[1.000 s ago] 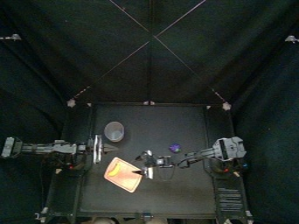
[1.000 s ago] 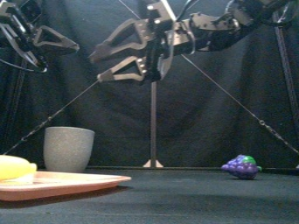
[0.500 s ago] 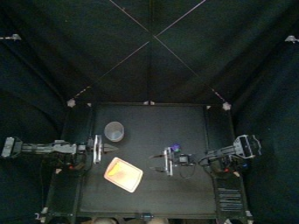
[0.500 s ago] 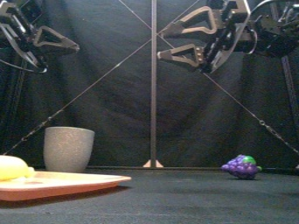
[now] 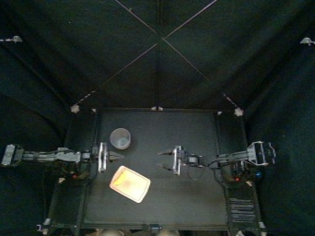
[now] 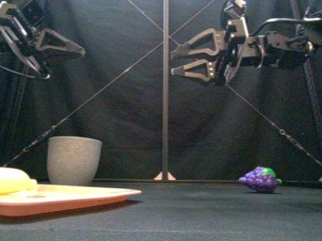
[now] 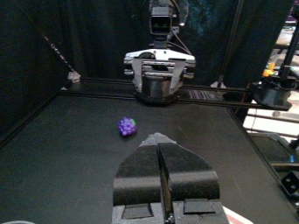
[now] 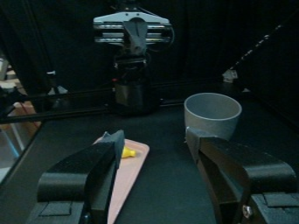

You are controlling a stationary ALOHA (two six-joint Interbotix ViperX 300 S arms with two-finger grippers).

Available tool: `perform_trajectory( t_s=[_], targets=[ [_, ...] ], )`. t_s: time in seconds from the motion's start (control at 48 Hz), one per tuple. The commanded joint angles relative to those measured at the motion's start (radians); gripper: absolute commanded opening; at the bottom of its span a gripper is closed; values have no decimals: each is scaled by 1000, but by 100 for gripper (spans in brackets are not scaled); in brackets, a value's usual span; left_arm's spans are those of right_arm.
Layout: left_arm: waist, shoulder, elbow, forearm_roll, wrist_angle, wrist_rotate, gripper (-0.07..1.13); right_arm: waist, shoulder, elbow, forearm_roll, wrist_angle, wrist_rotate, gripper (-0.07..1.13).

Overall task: Pick the banana then place it on the pink plate
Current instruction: Drop banana on the pink plate and return to neutral

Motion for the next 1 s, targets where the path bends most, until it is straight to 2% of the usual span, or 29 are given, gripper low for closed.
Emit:
perform_trajectory(
  t_s=[0.021,0.583,1.0],
  targets=[
    [-2,3,-9,-15,-3,0,2,-8,5,-21,-5,-9,-2,92],
    [2,3,-6,-38,-15,2,2,-43,89,-97,-5,-12,0,92],
    [-3,3,-11,2,-29,5,2,-61,84,-89,3,-11,6,92]
  ],
)
